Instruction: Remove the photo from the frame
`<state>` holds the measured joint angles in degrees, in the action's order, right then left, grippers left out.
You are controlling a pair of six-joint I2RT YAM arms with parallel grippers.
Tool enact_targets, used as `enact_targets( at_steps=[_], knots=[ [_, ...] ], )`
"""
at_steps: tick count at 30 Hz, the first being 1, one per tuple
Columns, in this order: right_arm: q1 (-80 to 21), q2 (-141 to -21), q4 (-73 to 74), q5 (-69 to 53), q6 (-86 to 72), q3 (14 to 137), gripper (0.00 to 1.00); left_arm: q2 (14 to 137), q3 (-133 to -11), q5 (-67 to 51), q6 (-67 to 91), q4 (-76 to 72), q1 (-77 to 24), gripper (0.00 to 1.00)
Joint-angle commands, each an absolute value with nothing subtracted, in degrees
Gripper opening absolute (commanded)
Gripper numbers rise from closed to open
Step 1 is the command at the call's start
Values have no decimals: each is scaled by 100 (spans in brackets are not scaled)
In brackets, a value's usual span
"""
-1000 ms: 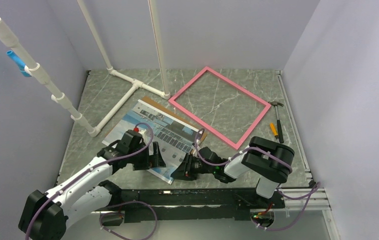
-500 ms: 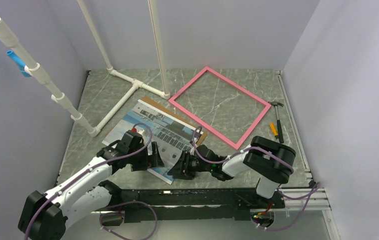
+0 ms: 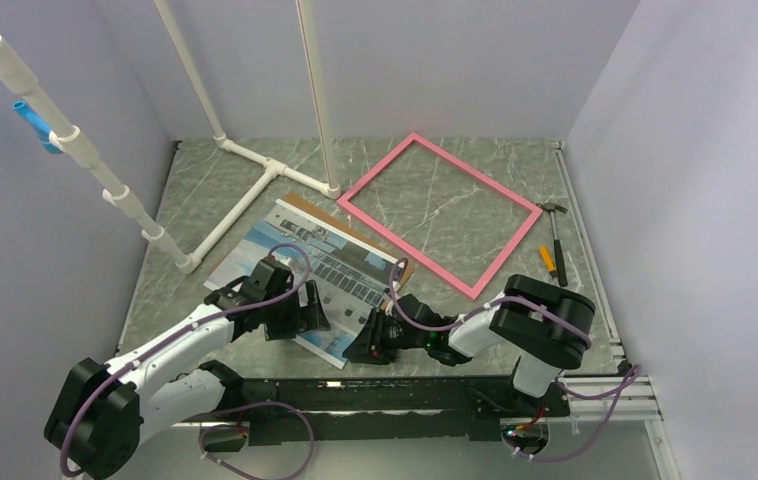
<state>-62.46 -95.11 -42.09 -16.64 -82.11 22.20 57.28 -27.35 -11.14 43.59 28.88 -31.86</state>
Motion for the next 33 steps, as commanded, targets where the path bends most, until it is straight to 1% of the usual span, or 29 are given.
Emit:
enact_targets(
  at_steps=[1,10,14,20,26,33],
  knots=[
    [-6284,-9751,-4648,-1732,-8345,2208,33,5720,-2671,-997,4462,2634,-3202,96],
    [-6300,-9938,-4733,-1772,-8354,2304,34,5655,-2619,-1014,4466,2644,-3204,96],
    [-6297,-10078,-4916,-1857,-8403,2392,29,5694,-2571,-1049,4478,2590,-3201,96],
    [-6306,-9873,-4773,-1811,-8328,2419,22,5679,-2498,-1066,4500,2543,-3207,96],
    [-6303,-9838,-4940,-1783,-8373,2322,19,5705,-2487,-1068,4499,2529,-3208,96],
    [-6297,-10011,-5326,-1834,-8475,2331,13,5662,-2471,-1055,4493,2587,-3204,96]
  ],
)
